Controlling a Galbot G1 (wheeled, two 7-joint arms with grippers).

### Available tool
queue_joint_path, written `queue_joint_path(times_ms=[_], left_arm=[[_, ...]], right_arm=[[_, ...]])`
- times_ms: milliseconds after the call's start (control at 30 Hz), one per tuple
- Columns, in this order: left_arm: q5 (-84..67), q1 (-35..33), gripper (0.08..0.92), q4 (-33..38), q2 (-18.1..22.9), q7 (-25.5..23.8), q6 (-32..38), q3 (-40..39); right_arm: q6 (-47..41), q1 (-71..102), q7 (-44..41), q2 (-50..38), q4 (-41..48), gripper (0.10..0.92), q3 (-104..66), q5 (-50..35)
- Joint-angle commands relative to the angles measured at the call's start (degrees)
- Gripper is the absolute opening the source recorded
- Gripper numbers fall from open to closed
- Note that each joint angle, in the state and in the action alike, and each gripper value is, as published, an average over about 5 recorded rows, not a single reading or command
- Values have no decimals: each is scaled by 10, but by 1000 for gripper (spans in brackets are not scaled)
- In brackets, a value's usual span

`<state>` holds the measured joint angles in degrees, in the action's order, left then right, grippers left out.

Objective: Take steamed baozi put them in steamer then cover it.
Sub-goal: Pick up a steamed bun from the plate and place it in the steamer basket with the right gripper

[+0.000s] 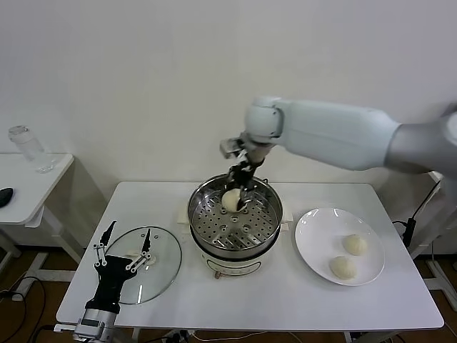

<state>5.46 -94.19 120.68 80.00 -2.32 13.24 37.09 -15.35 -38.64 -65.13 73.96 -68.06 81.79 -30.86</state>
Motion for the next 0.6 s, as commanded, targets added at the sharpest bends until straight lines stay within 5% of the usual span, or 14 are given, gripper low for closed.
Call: queue_joint_path(times_ms=[33, 600], left_arm=[[-1, 2, 823, 0, 0, 0, 0, 4], [-9, -2, 823, 1, -2, 0, 3, 18]], right_arm=[[-16, 40, 24, 61, 23, 612, 14, 8], [-18, 83, 53, 75, 52, 619, 3, 38]])
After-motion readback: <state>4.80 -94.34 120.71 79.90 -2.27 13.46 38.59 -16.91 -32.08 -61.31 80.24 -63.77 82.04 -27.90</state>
